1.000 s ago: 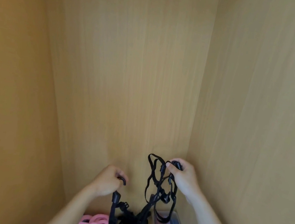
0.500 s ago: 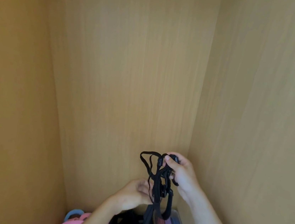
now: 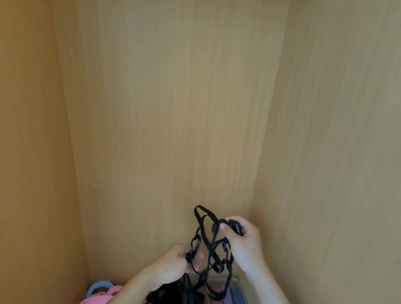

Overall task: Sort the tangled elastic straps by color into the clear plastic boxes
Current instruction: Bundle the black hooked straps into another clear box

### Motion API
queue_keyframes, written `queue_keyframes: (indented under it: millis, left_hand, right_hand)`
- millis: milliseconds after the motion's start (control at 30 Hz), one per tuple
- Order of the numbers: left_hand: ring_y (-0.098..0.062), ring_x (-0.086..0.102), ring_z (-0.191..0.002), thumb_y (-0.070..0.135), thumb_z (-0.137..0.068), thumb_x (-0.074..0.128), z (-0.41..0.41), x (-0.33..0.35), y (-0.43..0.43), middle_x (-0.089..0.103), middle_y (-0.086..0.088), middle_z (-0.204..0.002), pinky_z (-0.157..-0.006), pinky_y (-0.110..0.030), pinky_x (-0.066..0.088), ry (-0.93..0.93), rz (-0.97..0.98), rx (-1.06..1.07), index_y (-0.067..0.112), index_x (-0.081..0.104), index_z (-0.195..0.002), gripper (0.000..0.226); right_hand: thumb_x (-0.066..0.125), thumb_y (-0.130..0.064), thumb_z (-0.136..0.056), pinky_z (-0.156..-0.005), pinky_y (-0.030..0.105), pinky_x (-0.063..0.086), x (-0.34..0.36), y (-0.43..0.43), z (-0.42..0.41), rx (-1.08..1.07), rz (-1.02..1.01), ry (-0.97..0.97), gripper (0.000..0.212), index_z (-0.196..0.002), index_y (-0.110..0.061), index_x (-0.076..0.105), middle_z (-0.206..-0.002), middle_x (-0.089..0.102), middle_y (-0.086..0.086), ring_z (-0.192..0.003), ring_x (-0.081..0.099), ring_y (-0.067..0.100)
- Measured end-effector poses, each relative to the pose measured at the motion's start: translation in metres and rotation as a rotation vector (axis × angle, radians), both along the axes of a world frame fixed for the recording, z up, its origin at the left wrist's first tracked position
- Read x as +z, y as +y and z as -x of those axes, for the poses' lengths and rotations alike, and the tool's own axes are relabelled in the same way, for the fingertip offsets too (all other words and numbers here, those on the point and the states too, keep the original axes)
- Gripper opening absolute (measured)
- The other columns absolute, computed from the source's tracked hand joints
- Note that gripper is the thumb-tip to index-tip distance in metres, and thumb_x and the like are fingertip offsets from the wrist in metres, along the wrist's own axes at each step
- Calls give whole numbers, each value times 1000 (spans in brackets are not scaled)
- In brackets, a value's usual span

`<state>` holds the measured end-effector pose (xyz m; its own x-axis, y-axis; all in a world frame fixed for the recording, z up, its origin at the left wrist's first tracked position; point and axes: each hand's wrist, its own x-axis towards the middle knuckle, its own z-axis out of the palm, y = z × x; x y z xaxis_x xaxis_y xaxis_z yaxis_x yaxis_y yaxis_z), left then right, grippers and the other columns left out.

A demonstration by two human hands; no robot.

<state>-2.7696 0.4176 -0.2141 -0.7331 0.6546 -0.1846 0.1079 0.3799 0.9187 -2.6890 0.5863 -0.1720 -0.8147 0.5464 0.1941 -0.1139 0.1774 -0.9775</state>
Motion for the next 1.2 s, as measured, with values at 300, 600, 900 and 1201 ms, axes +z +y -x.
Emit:
queue_keyframes:
  millis: [300,600,900,1201]
  left_hand:
    - [-21,49,-124,-10,-85,42,11,0,-18,54,0,-127,-112,-38,41,88,56,277,16,51,-132,54]
    - [-9,65,-83,16,-95,60,-10,50,-1,74,7,-91,-77,-27,49,124,-330,147,28,71,-93,17]
    - [-22,66,-87,27,-78,55,2,45,-8,72,-16,-107,-71,-30,54,-194,-590,28,8,75,-107,40]
    - [-22,65,-72,37,-104,45,2,48,-8,73,-13,-104,-70,-34,55,-225,-419,-48,25,70,-117,31]
  right_hand:
    - [70,-22,-94,-63,21,46,19,10,0,33,151,79,6,-91,-21,75,-80,74,-4,-69,65,9]
    - [71,-23,-92,-60,35,41,33,4,2,212,302,136,12,-96,-12,75,-81,67,6,-74,57,22]
    - [70,-15,-93,-62,30,42,28,7,-3,201,236,91,8,-98,-17,75,-89,77,9,-77,67,20]
    - [73,-5,-88,-61,25,44,25,3,-7,296,230,37,18,-104,-12,73,-92,77,7,-76,63,16]
